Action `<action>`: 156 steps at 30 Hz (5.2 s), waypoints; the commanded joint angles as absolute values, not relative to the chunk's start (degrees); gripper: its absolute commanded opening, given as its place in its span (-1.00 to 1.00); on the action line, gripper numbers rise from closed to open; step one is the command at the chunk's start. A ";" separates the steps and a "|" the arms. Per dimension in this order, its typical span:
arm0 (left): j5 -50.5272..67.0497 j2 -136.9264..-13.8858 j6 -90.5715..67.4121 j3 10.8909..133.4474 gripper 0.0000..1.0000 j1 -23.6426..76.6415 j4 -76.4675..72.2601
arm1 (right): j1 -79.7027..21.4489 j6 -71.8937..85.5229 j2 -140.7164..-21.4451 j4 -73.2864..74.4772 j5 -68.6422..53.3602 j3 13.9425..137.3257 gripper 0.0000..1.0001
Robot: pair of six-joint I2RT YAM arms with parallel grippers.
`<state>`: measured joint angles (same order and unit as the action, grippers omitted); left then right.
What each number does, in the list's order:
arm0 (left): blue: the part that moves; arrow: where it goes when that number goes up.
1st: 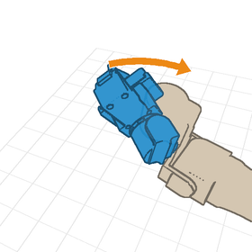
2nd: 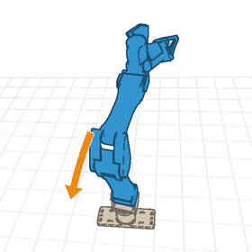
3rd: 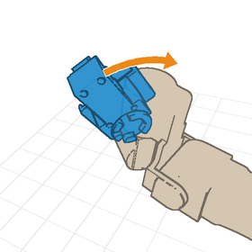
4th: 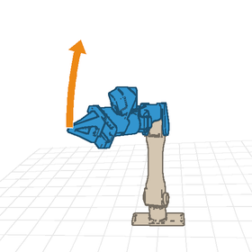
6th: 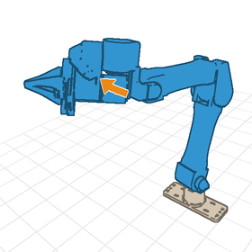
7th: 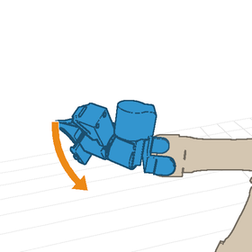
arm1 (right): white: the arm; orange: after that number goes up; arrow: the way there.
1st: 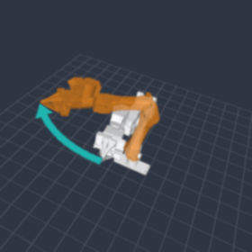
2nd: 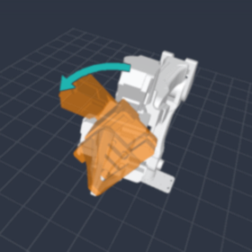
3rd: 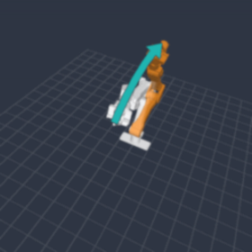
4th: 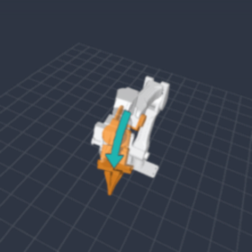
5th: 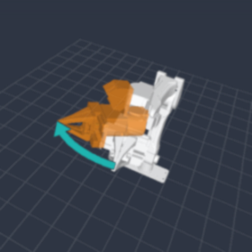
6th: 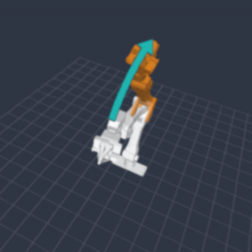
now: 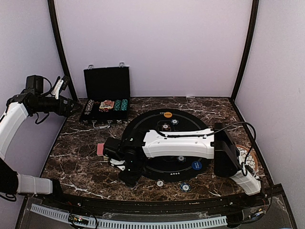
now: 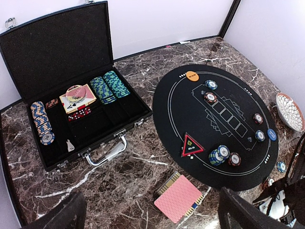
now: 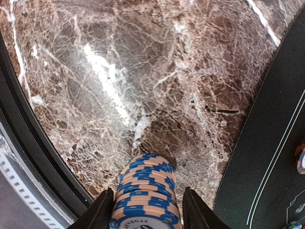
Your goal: Distribute texas hold em gaming equipment
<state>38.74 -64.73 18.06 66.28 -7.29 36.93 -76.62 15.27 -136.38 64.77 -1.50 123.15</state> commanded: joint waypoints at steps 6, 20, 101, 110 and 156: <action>39.52 -63.15 18.81 65.92 0.98 -7.63 37.95 | -76.99 15.55 -134.98 65.10 -1.08 124.70 -0.14; 39.74 -63.27 18.65 65.92 0.98 -7.57 37.97 | -76.99 16.14 -132.10 66.80 1.74 125.43 -0.27; 39.87 -65.08 18.47 66.11 0.97 -7.64 37.51 | -30.65 14.60 -132.15 54.95 9.87 130.98 0.40; 39.75 -64.39 18.88 65.66 0.98 -7.63 37.68 | -50.93 18.75 -114.48 48.87 10.69 109.23 0.61; 40.21 -64.27 19.01 66.89 0.97 -7.64 39.00 | -75.16 10.04 -132.26 55.31 -7.74 114.65 0.36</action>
